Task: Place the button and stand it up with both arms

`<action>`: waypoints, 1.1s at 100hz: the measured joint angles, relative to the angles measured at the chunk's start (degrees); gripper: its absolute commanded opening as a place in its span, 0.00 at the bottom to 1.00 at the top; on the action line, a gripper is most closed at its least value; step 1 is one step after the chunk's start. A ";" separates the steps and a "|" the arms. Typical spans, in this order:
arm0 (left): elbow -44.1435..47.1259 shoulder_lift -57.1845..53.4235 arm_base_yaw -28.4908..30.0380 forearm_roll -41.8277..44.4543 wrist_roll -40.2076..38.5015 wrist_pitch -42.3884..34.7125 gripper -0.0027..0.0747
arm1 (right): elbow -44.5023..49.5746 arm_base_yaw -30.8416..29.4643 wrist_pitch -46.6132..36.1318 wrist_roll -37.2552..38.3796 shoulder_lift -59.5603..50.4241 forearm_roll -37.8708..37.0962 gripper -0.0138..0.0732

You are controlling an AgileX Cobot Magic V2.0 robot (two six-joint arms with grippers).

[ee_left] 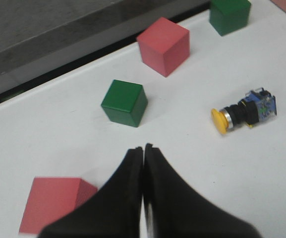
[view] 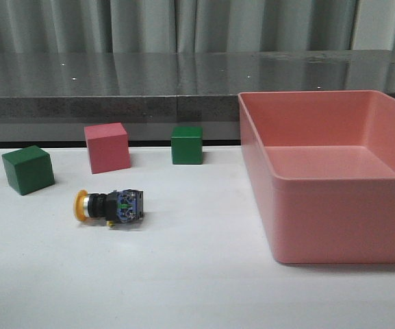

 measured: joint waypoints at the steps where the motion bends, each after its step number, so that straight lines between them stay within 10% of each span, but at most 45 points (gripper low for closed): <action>1: -0.88 1.51 0.00 -1.30 1.13 0.21 0.02 | 0.00 0.00 0.00 0.00 0.00 0.00 0.08; 25: -12.48 22.03 0.00 -30.57 40.25 10.12 0.36 | 0.00 0.00 0.00 0.00 0.00 0.00 0.08; 48: -17.53 33.28 0.00 -36.07 55.67 16.09 0.85 | 0.00 0.00 0.00 0.00 0.00 0.00 0.08; 110: -18.26 52.31 0.00 -44.39 83.60 16.92 0.86 | 0.00 0.00 0.00 0.00 0.00 0.00 0.08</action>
